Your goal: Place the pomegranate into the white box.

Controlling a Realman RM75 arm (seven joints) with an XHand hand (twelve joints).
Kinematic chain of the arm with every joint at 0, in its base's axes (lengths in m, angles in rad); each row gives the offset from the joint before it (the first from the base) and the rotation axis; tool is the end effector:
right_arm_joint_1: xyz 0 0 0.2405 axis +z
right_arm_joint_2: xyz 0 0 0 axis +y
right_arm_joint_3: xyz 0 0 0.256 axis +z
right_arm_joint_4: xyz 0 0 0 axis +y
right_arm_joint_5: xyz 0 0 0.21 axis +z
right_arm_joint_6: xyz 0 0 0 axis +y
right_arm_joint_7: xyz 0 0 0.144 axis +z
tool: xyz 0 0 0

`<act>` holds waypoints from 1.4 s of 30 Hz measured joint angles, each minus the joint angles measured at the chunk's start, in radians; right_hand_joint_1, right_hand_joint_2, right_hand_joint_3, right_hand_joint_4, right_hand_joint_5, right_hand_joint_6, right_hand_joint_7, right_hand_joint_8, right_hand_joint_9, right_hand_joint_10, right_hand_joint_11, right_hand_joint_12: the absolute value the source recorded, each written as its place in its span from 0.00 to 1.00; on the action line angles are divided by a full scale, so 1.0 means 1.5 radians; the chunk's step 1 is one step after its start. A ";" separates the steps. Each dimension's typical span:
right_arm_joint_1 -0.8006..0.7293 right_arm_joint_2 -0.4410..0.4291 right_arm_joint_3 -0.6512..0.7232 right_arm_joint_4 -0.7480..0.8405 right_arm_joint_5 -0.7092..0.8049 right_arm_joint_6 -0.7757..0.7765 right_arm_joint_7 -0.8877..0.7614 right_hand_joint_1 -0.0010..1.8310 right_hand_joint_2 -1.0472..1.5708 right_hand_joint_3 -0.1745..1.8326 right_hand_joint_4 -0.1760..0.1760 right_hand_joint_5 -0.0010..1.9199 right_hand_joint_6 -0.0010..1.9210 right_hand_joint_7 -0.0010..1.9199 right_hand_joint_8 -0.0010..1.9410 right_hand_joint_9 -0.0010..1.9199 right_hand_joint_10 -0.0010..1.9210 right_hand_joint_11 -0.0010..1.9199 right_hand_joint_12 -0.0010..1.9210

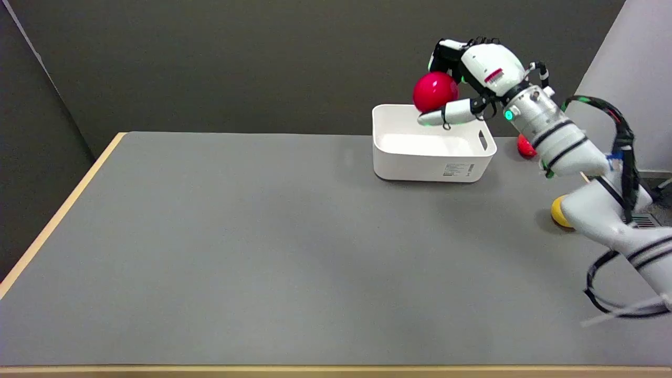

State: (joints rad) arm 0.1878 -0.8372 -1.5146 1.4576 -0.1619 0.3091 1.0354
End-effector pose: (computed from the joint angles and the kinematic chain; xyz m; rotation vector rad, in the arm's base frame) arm -0.1105 -0.3769 0.4188 1.6996 0.1609 0.3598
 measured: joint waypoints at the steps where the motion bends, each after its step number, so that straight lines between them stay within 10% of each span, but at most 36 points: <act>1: 0.018 -0.001 -0.008 -0.018 0.000 -0.002 -0.001 0.73 0.83 0.20 0.04 0.29 0.80 0.43 0.67 0.41 0.79 0.40 0.94; 32: 0.335 -0.064 -0.206 -0.520 0.001 0.036 -0.007 0.73 0.83 0.20 0.09 0.29 0.81 0.41 0.67 0.40 0.80 0.33 0.95; 36: 0.342 -0.070 -0.214 -0.544 0.002 0.049 -0.007 0.61 0.91 0.09 0.30 0.25 0.91 0.37 0.72 0.35 0.61 0.18 1.00; 39: 0.344 -0.075 -0.219 -0.557 0.006 0.058 -0.007 0.48 0.71 0.56 0.61 0.11 0.46 0.20 0.26 0.18 0.44 0.12 0.79; 42: 0.345 -0.078 -0.222 -0.565 0.018 0.067 -0.006 0.38 0.66 0.59 0.68 0.08 0.24 0.08 0.16 0.06 0.33 0.03 0.60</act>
State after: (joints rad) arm 0.7050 -0.9540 -1.8477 0.6105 -0.1351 0.4100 1.0257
